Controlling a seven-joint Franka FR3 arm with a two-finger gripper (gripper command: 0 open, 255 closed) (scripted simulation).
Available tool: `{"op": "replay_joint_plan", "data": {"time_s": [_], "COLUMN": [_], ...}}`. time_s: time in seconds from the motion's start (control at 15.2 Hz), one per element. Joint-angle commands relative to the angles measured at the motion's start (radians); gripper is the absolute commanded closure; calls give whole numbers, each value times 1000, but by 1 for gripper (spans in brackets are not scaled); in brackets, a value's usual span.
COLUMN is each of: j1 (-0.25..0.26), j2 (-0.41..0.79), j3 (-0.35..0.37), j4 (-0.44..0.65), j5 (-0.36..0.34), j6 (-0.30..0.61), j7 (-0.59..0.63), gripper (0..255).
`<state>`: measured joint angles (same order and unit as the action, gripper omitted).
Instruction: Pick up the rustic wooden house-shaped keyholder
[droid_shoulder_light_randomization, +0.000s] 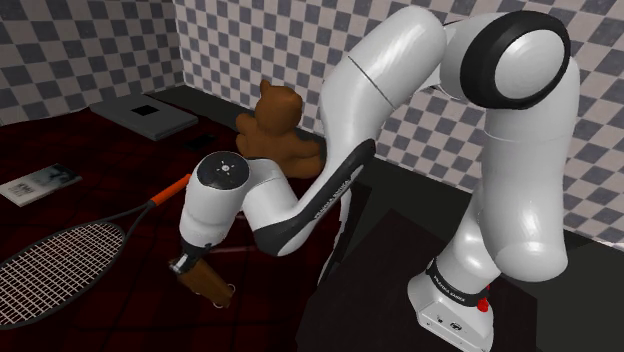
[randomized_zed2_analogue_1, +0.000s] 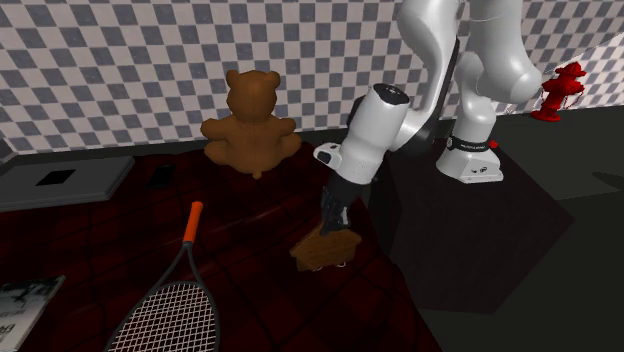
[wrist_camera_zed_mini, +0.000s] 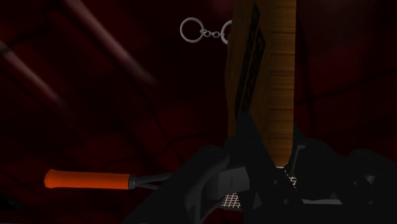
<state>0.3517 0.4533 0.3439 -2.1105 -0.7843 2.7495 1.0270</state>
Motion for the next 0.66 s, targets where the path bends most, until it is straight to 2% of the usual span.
{"op": "replay_joint_plan", "data": {"time_s": [0.0,0.46,0.59], "j1": [-14,-60,-61], "j2": [-23,-98,-100], "j3": [19,81,82], "j4": [-7,-18,-19], "j5": [27,122,124], "j6": [-15,-70,-71], "j7": [-23,-106,-108], "gripper": [255,255,255]}}
